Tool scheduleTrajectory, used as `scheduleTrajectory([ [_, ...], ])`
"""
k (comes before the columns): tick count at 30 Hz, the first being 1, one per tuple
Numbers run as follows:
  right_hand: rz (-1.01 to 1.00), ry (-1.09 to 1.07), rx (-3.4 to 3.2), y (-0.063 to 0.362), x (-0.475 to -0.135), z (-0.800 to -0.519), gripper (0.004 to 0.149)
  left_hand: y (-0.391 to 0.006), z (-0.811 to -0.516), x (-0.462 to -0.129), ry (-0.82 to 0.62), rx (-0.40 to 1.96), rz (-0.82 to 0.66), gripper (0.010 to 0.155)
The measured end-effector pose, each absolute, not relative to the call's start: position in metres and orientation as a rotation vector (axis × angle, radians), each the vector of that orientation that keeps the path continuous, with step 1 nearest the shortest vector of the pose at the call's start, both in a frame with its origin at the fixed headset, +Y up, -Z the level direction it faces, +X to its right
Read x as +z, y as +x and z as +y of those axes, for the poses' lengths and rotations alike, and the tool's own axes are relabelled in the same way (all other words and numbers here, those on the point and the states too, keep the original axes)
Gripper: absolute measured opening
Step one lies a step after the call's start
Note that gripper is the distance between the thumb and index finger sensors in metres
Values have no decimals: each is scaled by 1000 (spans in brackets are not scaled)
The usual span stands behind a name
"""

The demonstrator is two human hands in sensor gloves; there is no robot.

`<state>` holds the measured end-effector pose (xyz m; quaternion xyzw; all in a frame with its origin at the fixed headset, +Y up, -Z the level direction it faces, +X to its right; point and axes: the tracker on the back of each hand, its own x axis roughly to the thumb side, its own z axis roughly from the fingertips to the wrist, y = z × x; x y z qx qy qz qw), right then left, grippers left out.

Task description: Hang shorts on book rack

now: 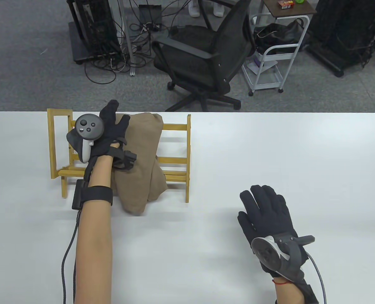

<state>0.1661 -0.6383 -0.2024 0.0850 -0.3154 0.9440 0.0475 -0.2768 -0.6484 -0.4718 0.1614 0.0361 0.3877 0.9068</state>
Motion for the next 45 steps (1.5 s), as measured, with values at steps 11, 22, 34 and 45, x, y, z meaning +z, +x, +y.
scheduleTrajectory([
  [11,-966,347,2855,154,-196,-637,57,-260,-637,-419,341,746,-99,61],
  [22,-967,385,2838,149,-193,-637,57,-241,-630,-355,367,636,-273,61],
  [34,-906,419,2846,142,-193,-643,57,-230,-635,-304,337,588,-395,60],
  [45,-848,473,2859,133,-192,-650,57,-226,-642,-266,354,544,-470,58],
])
